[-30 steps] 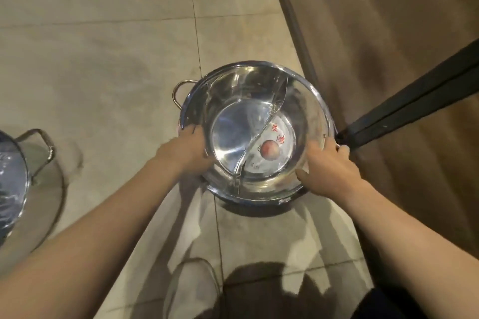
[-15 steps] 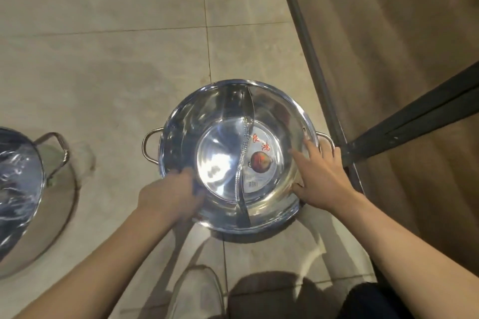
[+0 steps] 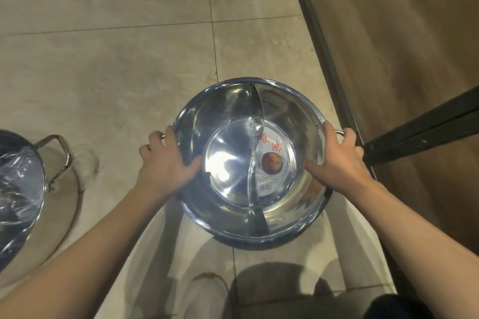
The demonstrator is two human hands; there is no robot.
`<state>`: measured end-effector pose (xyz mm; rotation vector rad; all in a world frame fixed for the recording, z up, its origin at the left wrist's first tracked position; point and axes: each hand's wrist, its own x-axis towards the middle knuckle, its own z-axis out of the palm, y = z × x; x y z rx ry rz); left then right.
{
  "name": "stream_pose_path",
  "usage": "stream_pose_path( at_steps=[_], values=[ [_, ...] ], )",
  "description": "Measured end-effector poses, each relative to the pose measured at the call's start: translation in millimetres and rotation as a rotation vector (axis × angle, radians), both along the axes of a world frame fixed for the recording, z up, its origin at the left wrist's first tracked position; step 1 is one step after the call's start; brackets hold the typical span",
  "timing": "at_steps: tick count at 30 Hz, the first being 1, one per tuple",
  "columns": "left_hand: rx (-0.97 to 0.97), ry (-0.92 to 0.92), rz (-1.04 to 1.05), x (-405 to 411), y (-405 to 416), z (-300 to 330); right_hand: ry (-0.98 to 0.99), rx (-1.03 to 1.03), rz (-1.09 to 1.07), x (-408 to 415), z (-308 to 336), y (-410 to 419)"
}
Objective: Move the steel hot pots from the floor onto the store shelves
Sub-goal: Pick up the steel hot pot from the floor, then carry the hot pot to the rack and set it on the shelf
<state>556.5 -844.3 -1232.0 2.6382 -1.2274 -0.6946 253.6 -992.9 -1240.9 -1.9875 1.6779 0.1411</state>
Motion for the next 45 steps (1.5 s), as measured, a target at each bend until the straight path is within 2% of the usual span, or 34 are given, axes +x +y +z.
stream_pose_path(
  at_steps=[7, 13, 22, 36, 40, 45],
  values=[
    [0.0, -0.017, 0.062, 4.2, 0.7, 18.3, 0.022, 0.015, 0.002, 10.5, 31.7, -11.4],
    [-0.044, -0.066, 0.047, 23.2, -5.4, 106.7, 0.009, -0.022, 0.015, 24.7, 121.5, -12.8],
    [-0.062, -0.095, 0.092, 33.5, 27.2, 336.7, 0.001, -0.057, 0.008, 38.3, 338.2, 20.0],
    [-0.075, -0.201, 0.138, 4.6, 147.4, 757.1, 0.0, -0.169, 0.139, 19.1, 760.9, 112.4],
    [-0.049, -0.182, 0.155, -0.4, 186.2, 844.9, 0.033, -0.197, 0.203, 16.8, 857.3, 145.4],
    [-0.019, -0.199, 0.168, 2.1, 237.9, 925.0, 0.07, -0.231, 0.25, 26.4, 948.7, 189.6]
  ],
)
